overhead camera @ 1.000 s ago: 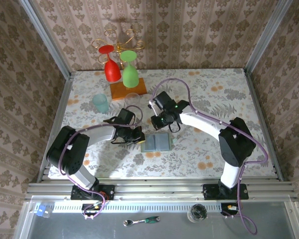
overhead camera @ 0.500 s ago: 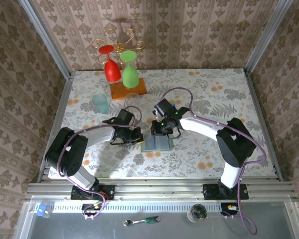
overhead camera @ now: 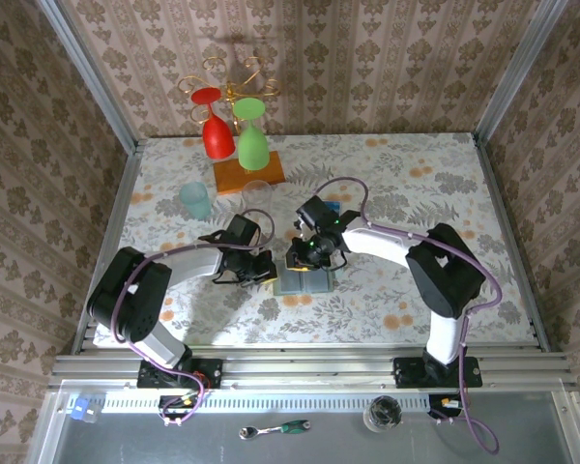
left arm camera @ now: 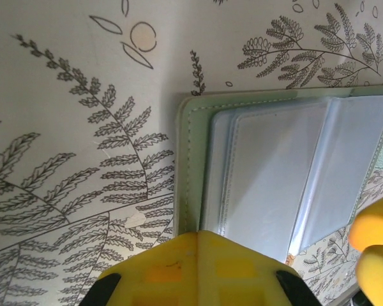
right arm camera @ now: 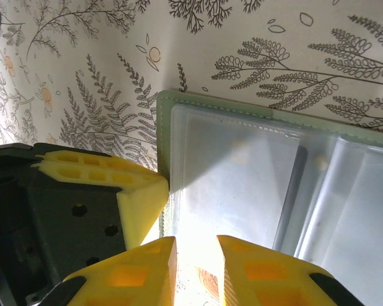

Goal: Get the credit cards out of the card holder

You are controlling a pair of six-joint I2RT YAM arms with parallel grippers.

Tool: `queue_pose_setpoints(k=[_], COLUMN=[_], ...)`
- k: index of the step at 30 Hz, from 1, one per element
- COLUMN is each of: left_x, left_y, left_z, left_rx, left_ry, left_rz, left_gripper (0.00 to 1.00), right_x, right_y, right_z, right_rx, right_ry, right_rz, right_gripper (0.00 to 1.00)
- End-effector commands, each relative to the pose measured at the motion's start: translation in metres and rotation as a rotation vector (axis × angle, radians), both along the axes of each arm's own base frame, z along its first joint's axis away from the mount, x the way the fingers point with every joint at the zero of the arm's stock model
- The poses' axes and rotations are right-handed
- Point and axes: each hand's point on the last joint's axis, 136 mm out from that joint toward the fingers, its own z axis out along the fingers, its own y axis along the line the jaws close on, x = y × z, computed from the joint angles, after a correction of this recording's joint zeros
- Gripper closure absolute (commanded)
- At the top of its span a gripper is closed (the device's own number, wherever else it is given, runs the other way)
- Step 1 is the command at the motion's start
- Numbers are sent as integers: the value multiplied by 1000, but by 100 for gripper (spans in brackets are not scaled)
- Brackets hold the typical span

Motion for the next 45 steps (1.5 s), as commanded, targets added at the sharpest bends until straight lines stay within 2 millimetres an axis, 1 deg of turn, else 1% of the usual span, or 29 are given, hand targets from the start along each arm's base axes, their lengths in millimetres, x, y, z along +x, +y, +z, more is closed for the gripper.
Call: queue_pose_setpoints(k=[1, 8, 13, 25, 32, 38, 45], left_x=[-5, -5, -5, -5, -5, -5, -5], left_y=[2, 2, 3, 3, 4, 4, 5], left_z=[-9, -12, -13, -12, -13, -13, -14], left_rx=[7, 1, 1, -2, -3, 0, 4], left_ry=[12, 19, 23, 23, 24, 25, 27], left_rz=[-20, -18, -13, -10, -10, -9, -9], left_gripper=[100, 100, 100, 100, 100, 100, 100], right_x=[-5, -7, -8, -13, -14, -13, -11], right_y=[8, 11, 13, 11, 3, -11, -18], right_z=[-4, -13, -14, -23, -30, -29, -26], right_rx=[27, 32, 39, 12, -39, -110, -127], right_ry=[49, 85, 99, 130, 137, 113, 96], right_rz=[0, -4, -5, -7, -18, -30, -42], right_gripper=[76, 74, 73, 72, 71, 71, 70])
